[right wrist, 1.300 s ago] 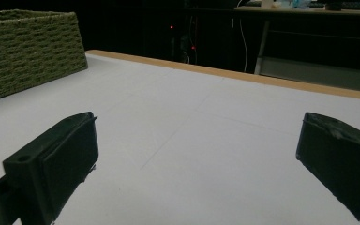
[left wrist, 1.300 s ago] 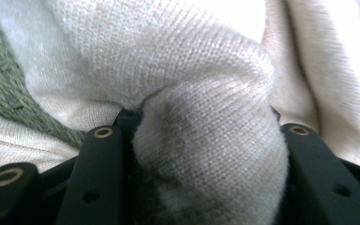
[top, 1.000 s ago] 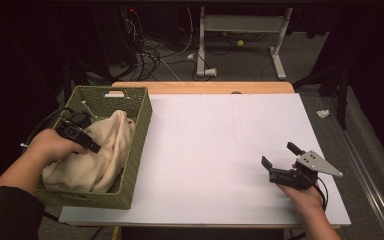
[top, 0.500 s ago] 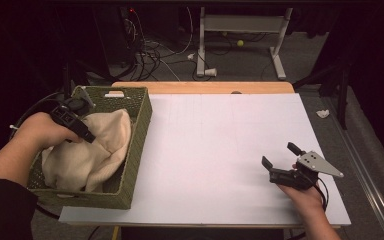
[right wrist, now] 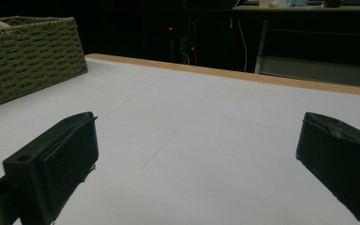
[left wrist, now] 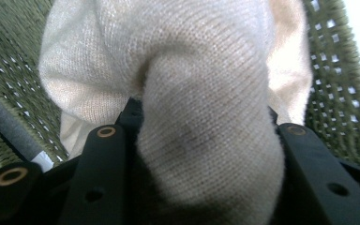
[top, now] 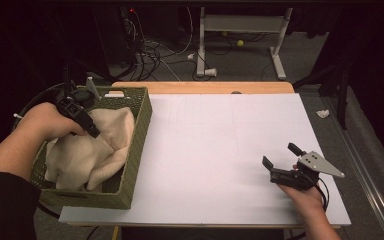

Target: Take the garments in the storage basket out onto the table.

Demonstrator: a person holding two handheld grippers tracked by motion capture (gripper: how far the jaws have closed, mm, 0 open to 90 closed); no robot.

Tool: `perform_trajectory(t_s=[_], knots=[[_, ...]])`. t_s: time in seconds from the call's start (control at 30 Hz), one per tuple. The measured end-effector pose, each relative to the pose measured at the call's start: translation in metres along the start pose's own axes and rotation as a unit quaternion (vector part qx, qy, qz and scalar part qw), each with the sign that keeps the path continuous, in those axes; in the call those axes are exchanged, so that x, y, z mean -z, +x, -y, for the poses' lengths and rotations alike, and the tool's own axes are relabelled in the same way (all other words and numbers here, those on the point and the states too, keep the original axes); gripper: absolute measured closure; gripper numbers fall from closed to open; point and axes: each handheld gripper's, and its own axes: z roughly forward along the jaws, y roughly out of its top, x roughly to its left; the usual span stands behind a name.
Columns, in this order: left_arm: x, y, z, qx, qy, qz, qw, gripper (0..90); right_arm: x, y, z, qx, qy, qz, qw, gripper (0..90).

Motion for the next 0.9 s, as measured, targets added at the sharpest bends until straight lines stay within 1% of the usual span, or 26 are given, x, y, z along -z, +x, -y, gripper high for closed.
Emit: perform_trajectory(t_s=[0.07, 0.13, 0.2, 0.27, 0.4, 0.43, 0.53, 0.6, 0.67, 0.7, 0.8, 0.9], knots=[[0.006, -0.004, -0.003, -0.007, -0.001, -0.002, 1.0000, 53.2, 0.000, 0.000, 0.000, 0.000, 0.000, 0.000, 1.0000, 0.0], [0.012, -0.007, -0.004, -0.013, -0.005, 0.003, 0.9999, 53.2, 0.000, -0.001, 0.000, -0.001, -0.001, 0.001, 1.0000, 0.0], [0.017, -0.009, -0.005, -0.014, -0.008, 0.004, 0.9999, 53.2, 0.001, -0.001, 0.000, -0.001, -0.001, 0.001, 1.0000, 0.0], [0.020, -0.010, -0.006, -0.015, -0.008, 0.002, 0.9999, 53.2, 0.001, -0.001, 0.000, 0.000, -0.002, 0.001, 1.0000, 0.0], [0.029, -0.016, -0.010, -0.024, -0.014, -0.004, 0.9996, 53.2, 0.001, -0.001, 0.000, -0.001, -0.003, 0.002, 1.0000, 0.0], [0.032, -0.018, -0.011, -0.025, -0.019, -0.004, 0.9995, 53.2, 0.001, -0.001, 0.000, -0.001, -0.002, 0.002, 1.0000, 0.0], [0.039, -0.027, -0.016, -0.035, -0.020, -0.008, 0.9991, 53.1, 0.001, -0.001, 0.000, -0.002, -0.004, 0.002, 1.0000, 0.0], [0.046, -0.033, -0.020, -0.042, -0.022, -0.007, 0.9988, 53.2, 0.002, -0.001, 0.000, -0.003, -0.005, 0.002, 1.0000, 0.0], [0.050, -0.038, -0.024, -0.044, -0.024, -0.008, 0.9987, 53.2, 0.001, -0.002, -0.001, -0.010, -0.004, -0.001, 0.9999, 0.0], [0.052, -0.041, -0.027, -0.049, -0.023, -0.008, 0.9985, 53.2, 0.001, -0.002, 0.000, -0.013, -0.004, -0.001, 0.9999, 0.0], [0.058, -0.051, -0.036, -0.059, -0.025, -0.016, 0.9979, 53.2, 0.001, -0.001, -0.001, -0.011, -0.005, -0.002, 0.9999, 0.0], [0.063, -0.057, -0.041, -0.065, -0.030, -0.016, 0.9973, 53.2, 0.001, -0.001, -0.001, -0.011, -0.007, -0.001, 0.9999, 0.0]])
